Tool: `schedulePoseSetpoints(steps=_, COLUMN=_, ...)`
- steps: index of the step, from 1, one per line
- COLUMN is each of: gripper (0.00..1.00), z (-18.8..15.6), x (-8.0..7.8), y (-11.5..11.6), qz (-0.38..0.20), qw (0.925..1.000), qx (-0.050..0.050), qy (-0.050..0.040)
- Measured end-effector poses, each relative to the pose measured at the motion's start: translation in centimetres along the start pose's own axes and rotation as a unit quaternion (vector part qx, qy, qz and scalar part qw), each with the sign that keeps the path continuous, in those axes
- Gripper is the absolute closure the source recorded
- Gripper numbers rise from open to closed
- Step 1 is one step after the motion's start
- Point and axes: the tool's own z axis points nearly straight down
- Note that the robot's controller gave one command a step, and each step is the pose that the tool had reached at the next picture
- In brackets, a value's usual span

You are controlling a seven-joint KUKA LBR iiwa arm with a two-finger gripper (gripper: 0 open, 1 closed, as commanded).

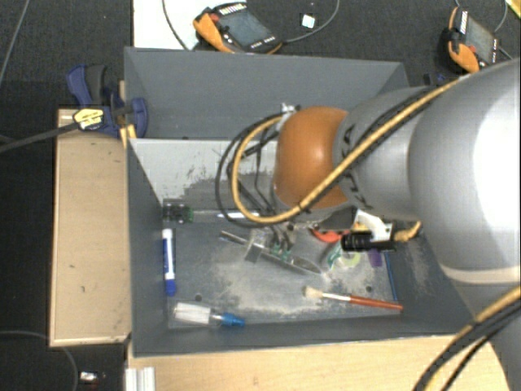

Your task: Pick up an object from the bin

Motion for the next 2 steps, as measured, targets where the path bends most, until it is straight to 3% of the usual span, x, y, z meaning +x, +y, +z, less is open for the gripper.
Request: schedulePoseSetpoints(steps=2, gripper=1.00, z=-6.5, x=-0.1, y=0.1, qz=-0.003, qw=1.0000, qx=-0.001, qy=-0.0021)
